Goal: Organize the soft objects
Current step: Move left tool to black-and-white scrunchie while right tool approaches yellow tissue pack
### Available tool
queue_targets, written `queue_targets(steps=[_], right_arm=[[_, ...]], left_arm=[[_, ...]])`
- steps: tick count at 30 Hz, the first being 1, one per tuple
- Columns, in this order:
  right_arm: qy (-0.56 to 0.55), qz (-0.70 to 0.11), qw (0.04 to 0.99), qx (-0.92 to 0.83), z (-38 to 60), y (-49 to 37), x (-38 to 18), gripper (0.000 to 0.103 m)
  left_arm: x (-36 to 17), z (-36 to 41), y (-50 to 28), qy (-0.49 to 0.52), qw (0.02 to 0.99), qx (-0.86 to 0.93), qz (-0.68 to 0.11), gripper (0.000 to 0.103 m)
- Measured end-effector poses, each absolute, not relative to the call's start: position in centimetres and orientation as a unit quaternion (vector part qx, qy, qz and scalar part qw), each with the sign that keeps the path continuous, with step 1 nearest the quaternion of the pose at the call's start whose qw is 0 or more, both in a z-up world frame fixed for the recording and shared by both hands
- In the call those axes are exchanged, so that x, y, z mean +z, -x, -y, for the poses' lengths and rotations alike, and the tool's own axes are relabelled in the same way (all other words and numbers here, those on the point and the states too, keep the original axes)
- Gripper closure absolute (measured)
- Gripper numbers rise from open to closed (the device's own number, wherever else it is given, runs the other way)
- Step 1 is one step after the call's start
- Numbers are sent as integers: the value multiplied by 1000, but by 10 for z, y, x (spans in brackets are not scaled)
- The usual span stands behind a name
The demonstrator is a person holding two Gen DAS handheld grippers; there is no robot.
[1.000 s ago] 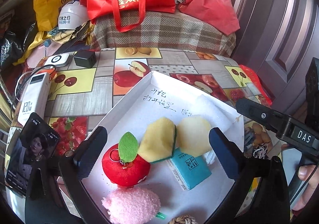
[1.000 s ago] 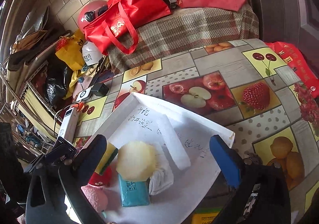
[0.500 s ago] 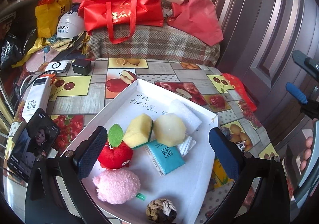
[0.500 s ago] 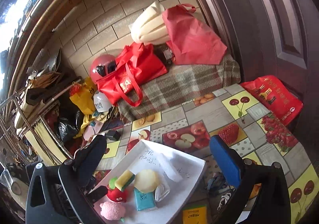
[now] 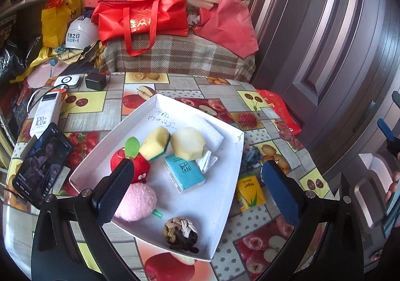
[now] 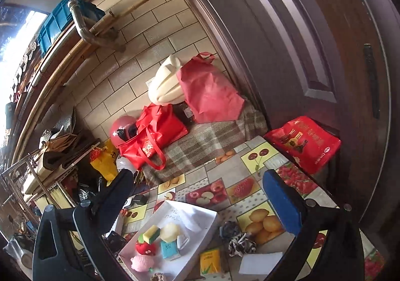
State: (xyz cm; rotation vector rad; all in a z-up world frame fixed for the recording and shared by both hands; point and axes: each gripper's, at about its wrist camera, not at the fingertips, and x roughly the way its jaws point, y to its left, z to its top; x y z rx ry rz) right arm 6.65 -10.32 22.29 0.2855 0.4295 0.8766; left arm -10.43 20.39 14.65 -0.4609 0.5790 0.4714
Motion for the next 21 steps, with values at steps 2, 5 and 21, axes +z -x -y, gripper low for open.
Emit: queue_targets(steps=[2, 5, 21], right_arm=[[-98, -215, 878, 417, 98, -60, 213, 0], [-80, -237, 863, 440, 90, -55, 194, 0], [236, -327, 781, 476, -49, -23, 39, 4]], left_arm=[[142, -197, 115, 227, 904, 228, -283, 0], [130, -187, 130, 235, 895, 236, -296, 0], [105, -173, 202, 285, 853, 316, -303, 0]])
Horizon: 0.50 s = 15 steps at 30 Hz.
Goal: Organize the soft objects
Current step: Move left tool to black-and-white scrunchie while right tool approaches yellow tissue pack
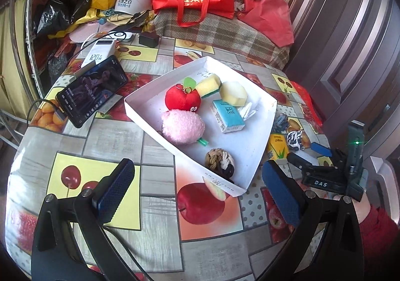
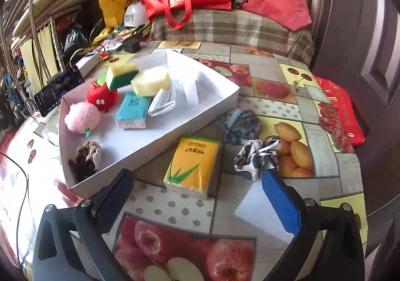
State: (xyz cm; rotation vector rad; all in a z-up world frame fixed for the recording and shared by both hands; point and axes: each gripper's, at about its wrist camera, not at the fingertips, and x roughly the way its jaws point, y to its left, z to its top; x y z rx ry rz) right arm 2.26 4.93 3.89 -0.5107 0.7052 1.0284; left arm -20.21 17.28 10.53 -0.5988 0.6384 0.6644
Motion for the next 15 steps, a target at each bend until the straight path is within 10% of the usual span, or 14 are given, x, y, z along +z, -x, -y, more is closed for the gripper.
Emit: queue_targets(steps=[4, 8, 15], right_arm=[[265, -340, 769, 472, -75, -23, 18, 13], [274, -352, 765, 465, -80, -26, 6, 47], [189, -358, 766, 499, -9, -23, 33, 52]], left_arm=[[102, -167, 211, 284, 847, 329, -308, 0], [97, -154, 201, 273, 850, 314, -324, 0], [87, -124, 143, 231, 870, 240, -364, 0]])
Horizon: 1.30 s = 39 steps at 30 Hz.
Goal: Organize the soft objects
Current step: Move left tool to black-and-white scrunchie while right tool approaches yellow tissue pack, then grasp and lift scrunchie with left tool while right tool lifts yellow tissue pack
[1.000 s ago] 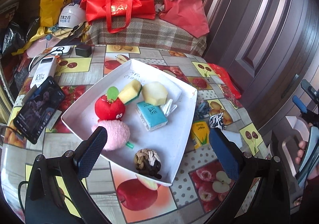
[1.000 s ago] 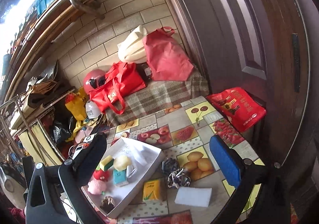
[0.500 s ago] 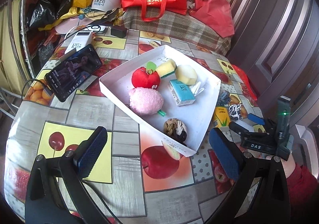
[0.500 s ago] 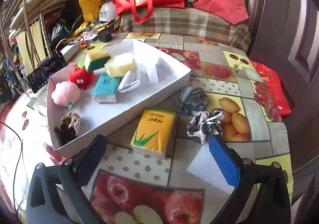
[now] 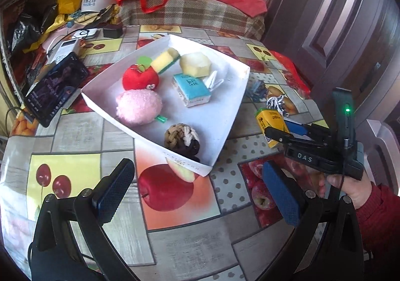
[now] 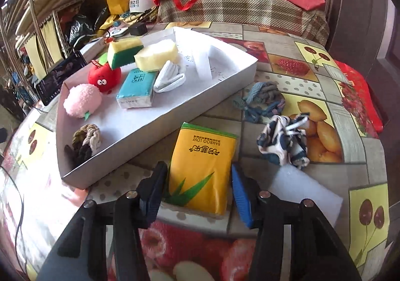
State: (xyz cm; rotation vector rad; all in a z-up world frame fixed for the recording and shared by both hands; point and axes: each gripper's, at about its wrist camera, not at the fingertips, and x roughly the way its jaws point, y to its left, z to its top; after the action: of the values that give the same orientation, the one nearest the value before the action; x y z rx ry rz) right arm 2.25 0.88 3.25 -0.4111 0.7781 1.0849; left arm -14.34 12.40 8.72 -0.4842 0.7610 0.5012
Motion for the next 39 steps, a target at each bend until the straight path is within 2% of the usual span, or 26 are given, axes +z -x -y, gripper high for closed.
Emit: queue_targets(steps=[6, 16, 17, 18, 20, 24, 25, 26, 27, 28, 33, 39], right_arm=[[72, -363, 821, 435, 92, -61, 72, 52], [0, -349, 868, 354, 184, -93, 97, 52], [-2, -349, 870, 348, 189, -94, 97, 52], [-4, -348, 873, 341, 194, -95, 96, 52], [-12, -350, 876, 331, 204, -99, 95, 52], [-32, -352, 881, 315, 217, -109, 94, 52], [-36, -352, 881, 314, 218, -111, 95, 52], [-39, -352, 881, 315, 218, -113, 96, 52], [-41, -349, 881, 316, 217, -114, 98, 52], [-42, -345, 882, 319, 215, -113, 101, 52], [-44, -308, 884, 350, 200, -102, 127, 52], [-43, -262, 877, 401, 174, -80, 163, 52]], left_arm=[[76, -106, 67, 207, 881, 166, -392, 0], [57, -101, -97, 211, 875, 103, -424, 1], [52, -102, -110, 214, 872, 105, -428, 4], [48, -103, -122, 208, 869, 111, -434, 15], [37, -101, -145, 182, 861, 132, -456, 25], [13, -99, -164, 159, 843, 148, -492, 25], [8, -99, -165, 156, 841, 143, -497, 29], [5, -97, -163, 148, 843, 142, -497, 47], [7, -94, -160, 136, 850, 138, -490, 60], [8, -94, -156, 143, 853, 122, -487, 64], [40, -94, -123, 188, 878, 100, -429, 65], [108, -89, -65, 195, 917, 92, -334, 65]])
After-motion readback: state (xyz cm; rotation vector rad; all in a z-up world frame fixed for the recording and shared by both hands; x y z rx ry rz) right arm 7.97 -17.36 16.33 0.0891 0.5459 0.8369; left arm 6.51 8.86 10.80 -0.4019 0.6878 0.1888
